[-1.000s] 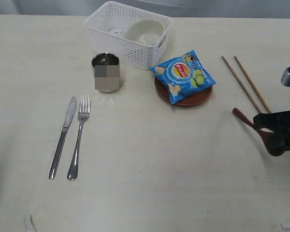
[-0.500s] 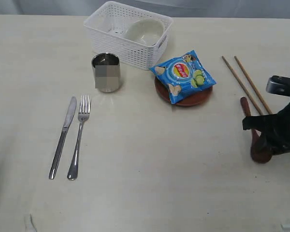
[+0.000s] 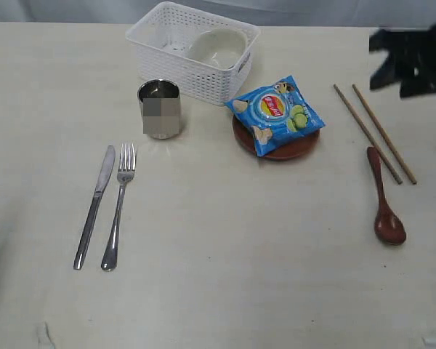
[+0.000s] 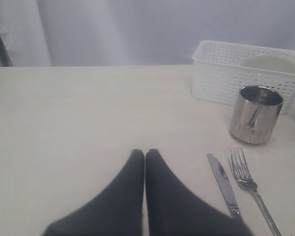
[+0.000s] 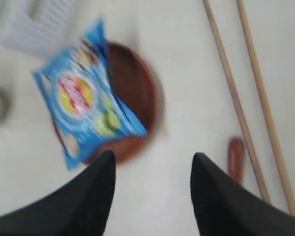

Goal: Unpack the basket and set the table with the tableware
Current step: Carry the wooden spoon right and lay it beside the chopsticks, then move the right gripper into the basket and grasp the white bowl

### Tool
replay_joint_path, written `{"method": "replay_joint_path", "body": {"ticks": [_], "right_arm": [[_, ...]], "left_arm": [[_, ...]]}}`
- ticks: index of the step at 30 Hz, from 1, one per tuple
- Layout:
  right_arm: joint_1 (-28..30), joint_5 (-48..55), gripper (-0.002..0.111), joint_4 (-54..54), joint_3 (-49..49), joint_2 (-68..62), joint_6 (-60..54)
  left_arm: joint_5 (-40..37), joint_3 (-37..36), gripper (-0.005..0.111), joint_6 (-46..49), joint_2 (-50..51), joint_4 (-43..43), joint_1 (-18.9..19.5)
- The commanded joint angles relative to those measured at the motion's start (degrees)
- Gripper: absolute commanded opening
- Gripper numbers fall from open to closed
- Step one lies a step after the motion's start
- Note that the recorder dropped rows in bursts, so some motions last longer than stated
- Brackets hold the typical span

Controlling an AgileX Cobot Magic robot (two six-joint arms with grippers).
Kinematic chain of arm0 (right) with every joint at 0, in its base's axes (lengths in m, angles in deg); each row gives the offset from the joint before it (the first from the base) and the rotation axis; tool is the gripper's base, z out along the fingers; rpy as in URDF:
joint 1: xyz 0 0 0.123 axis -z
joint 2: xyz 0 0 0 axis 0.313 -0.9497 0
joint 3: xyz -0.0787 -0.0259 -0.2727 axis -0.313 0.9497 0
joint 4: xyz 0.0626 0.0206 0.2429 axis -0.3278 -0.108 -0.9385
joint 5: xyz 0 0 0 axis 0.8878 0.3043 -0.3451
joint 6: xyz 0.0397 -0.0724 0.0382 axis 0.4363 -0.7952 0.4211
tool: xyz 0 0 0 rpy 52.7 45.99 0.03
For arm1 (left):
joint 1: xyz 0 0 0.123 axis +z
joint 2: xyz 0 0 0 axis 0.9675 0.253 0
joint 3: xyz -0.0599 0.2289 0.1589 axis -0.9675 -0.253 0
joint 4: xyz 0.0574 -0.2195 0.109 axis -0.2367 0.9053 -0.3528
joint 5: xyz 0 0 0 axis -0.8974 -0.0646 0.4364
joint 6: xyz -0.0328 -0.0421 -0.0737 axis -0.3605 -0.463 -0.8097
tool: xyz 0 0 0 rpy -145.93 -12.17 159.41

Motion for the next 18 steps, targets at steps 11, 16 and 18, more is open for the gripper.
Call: {"method": "replay_joint_path", "body": {"ticks": [11,16,18], "right_arm": [[-16.1,13.6,0.047,4.2,-55.3,-37.7,3.8],[-18.1,20.9,0.047,9.0,-70.7,-48.2,6.7],[-18.2,22.5,0.047,8.3,-75.0,-51.1,7.8]], "left_arm": [[0.2,-0.2,0.0,0.0,-0.2,0.0,0.1],[0.2,-0.2,0.0,0.0,-0.2,0.0,0.1],[0.2,-0.2,0.0,0.0,-0.2,0.0,0.1]]}}
